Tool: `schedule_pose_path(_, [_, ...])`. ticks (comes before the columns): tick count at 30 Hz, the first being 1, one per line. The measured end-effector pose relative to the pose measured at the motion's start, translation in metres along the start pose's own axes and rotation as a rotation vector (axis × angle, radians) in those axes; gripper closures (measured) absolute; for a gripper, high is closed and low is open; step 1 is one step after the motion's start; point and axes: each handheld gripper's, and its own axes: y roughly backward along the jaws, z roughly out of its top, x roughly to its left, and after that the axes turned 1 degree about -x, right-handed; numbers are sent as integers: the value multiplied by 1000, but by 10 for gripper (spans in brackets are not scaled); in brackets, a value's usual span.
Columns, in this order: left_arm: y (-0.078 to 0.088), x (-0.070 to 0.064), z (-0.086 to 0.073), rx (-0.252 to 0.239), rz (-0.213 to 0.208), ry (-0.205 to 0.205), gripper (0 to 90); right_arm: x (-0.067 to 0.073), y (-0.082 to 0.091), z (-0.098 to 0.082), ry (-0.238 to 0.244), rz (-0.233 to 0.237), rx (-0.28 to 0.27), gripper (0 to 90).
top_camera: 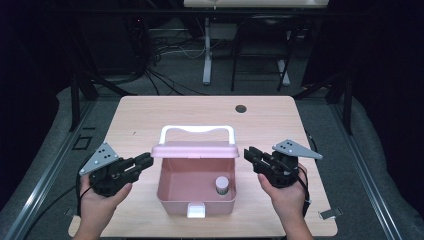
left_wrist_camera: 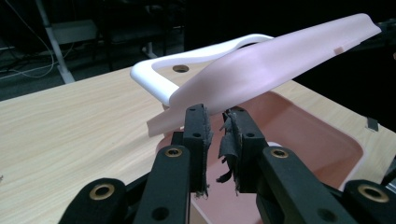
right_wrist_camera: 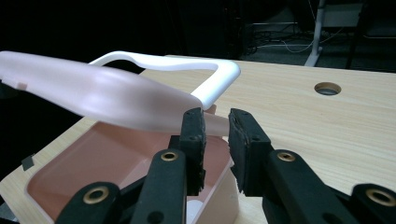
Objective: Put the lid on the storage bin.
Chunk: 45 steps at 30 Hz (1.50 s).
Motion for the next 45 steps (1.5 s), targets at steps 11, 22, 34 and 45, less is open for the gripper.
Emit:
schedule_pose_path(11, [2,-5,-7,-1,1,-10,780,-1,-1,-1,0,5,1,733])
schedule_pose_path(22, [3,-7,-12,-5,-1,-7,769,-2,-2,-2,2,13,4,733])
schedule_pose_path(34, [2,-7,-17,-1,-19,0,752,-4,1,-4,-8,8,0,726])
schedule_pose_path(45, [3,-9,-22,10,-36,-1,706,-7,6,-3,-19,-4,-8,721])
